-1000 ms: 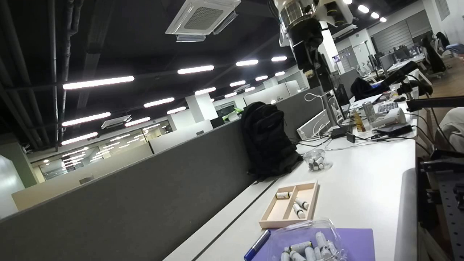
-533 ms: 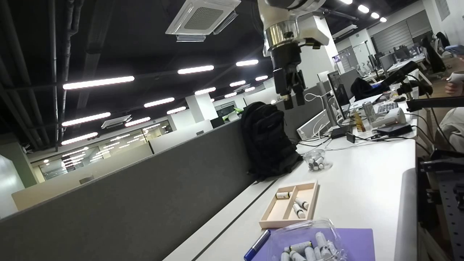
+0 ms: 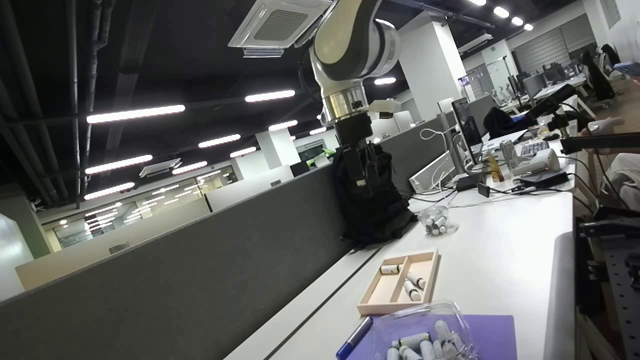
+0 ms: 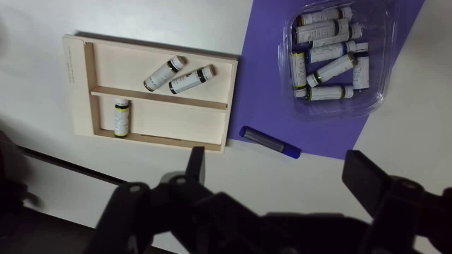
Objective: Put the blue marker on the tray
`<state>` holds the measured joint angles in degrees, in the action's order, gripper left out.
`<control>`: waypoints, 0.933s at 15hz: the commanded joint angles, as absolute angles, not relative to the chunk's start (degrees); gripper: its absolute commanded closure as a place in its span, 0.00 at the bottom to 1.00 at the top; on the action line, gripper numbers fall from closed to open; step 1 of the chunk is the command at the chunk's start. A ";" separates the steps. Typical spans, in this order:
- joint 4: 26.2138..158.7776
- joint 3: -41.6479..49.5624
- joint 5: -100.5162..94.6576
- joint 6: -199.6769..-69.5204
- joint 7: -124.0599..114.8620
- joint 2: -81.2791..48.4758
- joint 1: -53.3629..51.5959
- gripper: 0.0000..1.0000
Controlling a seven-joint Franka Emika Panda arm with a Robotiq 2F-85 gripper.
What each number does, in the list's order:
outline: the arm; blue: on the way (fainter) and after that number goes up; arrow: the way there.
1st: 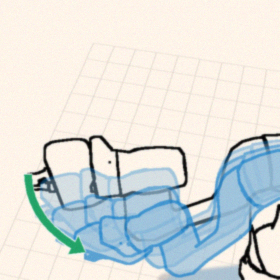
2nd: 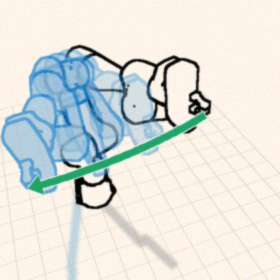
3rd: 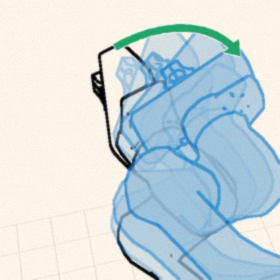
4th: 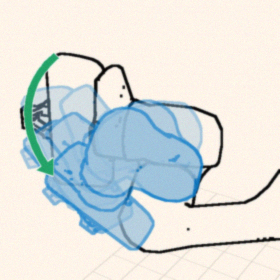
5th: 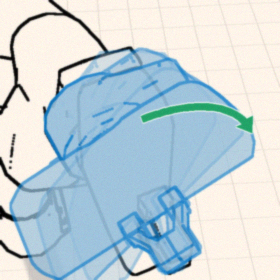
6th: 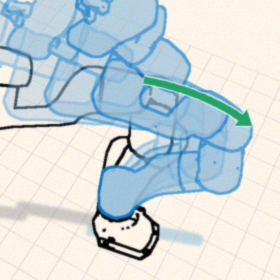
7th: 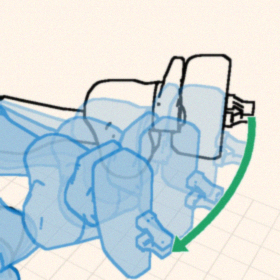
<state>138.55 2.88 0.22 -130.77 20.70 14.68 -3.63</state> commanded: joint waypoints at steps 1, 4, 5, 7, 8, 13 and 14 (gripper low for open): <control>126.94 3.11 0.49 -123.18 30.45 4.48 -4.41 0.00; 121.10 2.09 -2.86 -114.79 36.30 0.76 -3.16 0.00; 126.30 1.71 -0.84 -120.46 33.68 3.26 -3.02 0.00; 123.34 1.55 -1.88 -117.20 35.42 1.34 -2.70 0.00; 122.76 1.54 -2.05 -116.74 35.85 1.05 -2.62 0.00; 120.88 0.80 -6.88 -122.80 40.19 -2.24 -2.96 0.00; 120.14 0.44 -9.06 -125.55 41.05 -4.00 -3.02 0.00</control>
<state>122.60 1.88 -4.29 -120.39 38.84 0.14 -3.60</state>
